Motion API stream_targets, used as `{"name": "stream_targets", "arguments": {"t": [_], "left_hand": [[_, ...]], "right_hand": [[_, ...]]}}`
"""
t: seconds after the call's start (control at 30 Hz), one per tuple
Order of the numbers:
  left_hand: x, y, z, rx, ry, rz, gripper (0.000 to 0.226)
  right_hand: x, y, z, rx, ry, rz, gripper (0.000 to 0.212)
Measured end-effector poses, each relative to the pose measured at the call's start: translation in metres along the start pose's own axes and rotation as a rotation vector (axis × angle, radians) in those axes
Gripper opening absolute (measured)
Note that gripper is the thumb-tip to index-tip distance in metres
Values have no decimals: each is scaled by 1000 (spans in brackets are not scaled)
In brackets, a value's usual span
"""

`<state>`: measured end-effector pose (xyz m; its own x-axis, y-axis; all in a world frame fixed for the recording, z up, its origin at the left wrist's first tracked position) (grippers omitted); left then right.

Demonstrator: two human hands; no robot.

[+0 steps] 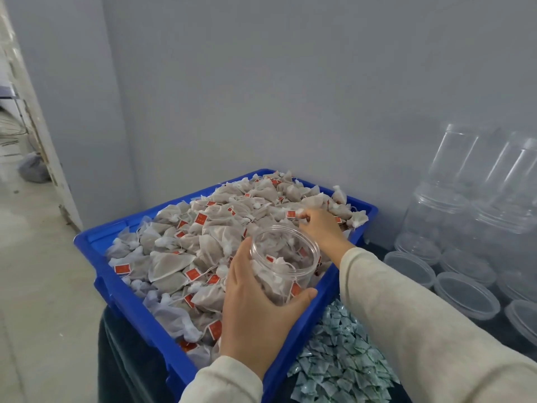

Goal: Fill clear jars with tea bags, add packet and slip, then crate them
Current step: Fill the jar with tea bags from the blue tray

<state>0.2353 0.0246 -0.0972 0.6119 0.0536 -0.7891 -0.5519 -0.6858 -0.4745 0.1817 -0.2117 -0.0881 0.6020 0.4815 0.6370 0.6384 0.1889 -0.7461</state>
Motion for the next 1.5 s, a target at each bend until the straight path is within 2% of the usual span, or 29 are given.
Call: {"name": "stream_targets", "arguments": {"t": [0.2, 0.33, 0.53, 0.73, 0.93, 1.17, 1.3, 1.5], "left_hand": [[-2, -3, -1, -21, 33, 8, 112], [1, 1, 0, 8, 41, 15, 108], [2, 4, -1, -6, 54, -9, 107], [1, 2, -1, 16, 43, -11, 103], [1, 1, 0, 38, -16, 9, 104], [0, 2, 0, 43, -33, -11, 100], [2, 0, 1, 25, -23, -10, 104], [0, 0, 1, 15, -8, 6, 105]], "right_hand": [[-20, 5, -20, -44, 61, -49, 35], [-26, 13, -26, -1, 56, -33, 26], [-28, 9, -24, -81, 34, -67, 19], [-30, -12, -16, -154, 26, -138, 21], [-11, -48, 14, -175, -36, -328, 14], [51, -100, 74, -113, -139, -670, 12], [79, -102, 107, -20, -168, -840, 14], [97, -70, 137, 48, -256, -743, 17]]}}
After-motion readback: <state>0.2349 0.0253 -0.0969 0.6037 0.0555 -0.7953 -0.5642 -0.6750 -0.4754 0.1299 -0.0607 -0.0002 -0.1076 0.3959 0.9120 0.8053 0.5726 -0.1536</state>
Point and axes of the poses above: each hand's wrist, its own z-axis away from the middle knuckle, its own y-axis out of the palm, x = y × z, the point moved 8 cm from there along -z, towards the middle knuckle, and after that the axes turned 11 degrees about -z, right-handed, at the moved point
